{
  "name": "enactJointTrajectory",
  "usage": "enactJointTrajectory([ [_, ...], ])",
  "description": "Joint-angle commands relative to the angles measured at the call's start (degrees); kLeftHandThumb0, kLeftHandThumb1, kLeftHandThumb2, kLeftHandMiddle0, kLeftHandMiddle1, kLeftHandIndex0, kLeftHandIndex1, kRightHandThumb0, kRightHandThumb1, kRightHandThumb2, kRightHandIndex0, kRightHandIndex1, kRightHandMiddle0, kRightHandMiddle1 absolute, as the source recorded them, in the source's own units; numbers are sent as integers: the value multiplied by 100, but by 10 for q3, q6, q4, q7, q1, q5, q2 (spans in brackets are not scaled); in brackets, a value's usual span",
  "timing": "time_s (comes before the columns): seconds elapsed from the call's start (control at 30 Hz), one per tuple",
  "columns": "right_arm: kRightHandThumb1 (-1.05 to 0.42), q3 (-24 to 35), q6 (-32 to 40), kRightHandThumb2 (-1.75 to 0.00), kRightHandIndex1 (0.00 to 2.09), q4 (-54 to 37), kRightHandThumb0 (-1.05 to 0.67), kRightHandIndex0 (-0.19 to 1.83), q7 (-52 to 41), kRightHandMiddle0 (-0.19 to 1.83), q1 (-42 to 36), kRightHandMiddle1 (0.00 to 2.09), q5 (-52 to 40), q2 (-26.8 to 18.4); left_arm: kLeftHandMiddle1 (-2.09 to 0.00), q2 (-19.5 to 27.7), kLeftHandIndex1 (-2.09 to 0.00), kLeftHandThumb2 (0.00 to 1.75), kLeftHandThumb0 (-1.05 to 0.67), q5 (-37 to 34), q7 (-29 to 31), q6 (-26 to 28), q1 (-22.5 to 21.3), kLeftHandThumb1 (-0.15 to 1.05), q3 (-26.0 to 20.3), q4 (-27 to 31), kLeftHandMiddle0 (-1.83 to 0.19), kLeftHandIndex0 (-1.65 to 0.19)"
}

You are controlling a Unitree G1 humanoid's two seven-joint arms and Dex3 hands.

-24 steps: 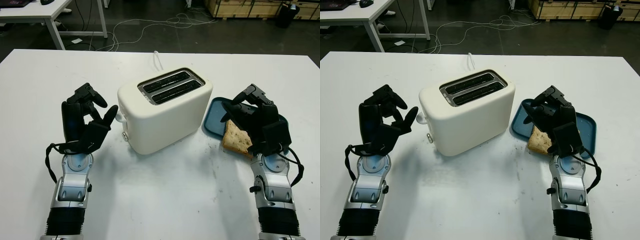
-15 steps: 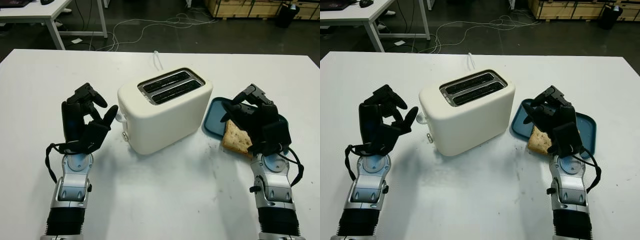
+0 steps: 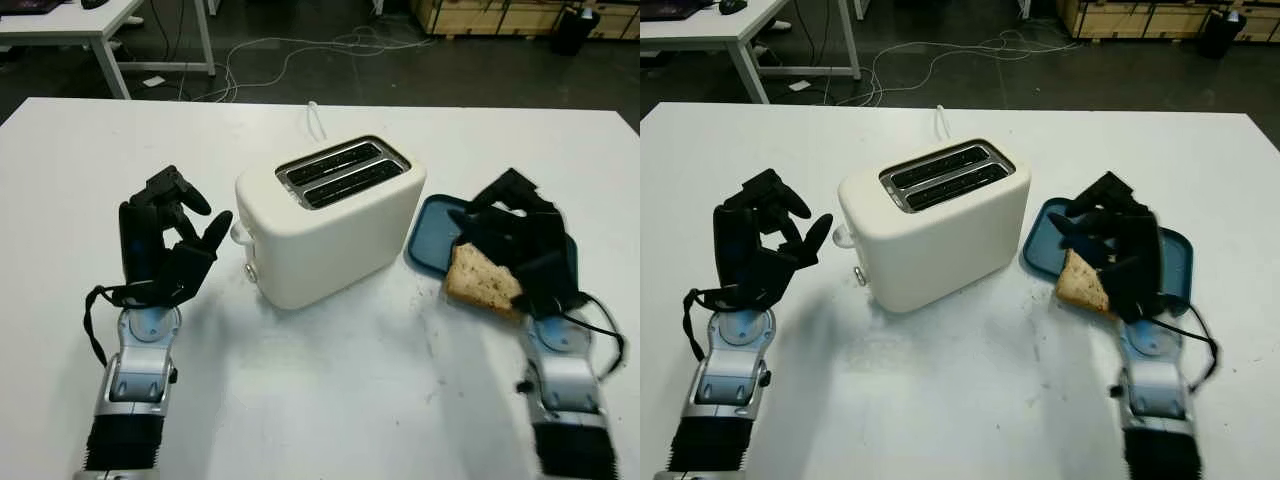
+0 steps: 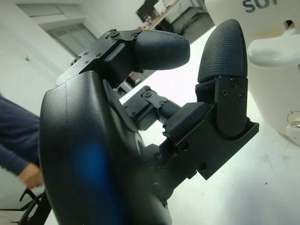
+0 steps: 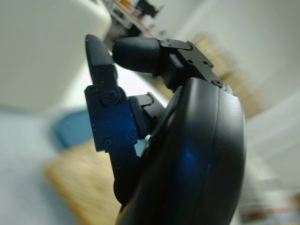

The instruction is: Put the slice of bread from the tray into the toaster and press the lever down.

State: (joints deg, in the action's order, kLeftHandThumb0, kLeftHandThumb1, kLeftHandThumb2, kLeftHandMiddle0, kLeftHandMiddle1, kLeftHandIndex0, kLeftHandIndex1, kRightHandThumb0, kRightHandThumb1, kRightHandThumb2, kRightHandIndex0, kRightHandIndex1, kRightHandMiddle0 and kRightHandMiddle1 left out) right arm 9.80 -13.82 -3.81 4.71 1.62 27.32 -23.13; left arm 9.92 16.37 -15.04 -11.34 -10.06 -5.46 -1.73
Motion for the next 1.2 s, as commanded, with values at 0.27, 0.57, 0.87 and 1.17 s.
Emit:
enactJointTrajectory([
  [0.27,-92,-41,88,-15,104,-160,-81,0,-79,37,-152,2,312,-106,-174,3,-175,97,-72,-2,3,-5,3,29,-2,4,-115,-80],
  [0.57,-92,-78,135,-13,31,-165,-96,0,-129,10,-172,1,409,-111,-174,4,-174,97,-74,-4,3,-8,-1,30,-4,2,-114,-80],
  [0.87,-92,-136,177,-11,39,-59,-74,0,-48,14,-145,3,499,-111,-174,5,-175,95,-74,-2,5,-3,-2,31,-4,7,-114,-80],
  [1.17,-73,-173,213,-75,107,51,-14,0,53,33,-104,17,502,-122,-174,7,-174,96,-73,1,4,-15,-2,30,-2,3,-113,-79],
])
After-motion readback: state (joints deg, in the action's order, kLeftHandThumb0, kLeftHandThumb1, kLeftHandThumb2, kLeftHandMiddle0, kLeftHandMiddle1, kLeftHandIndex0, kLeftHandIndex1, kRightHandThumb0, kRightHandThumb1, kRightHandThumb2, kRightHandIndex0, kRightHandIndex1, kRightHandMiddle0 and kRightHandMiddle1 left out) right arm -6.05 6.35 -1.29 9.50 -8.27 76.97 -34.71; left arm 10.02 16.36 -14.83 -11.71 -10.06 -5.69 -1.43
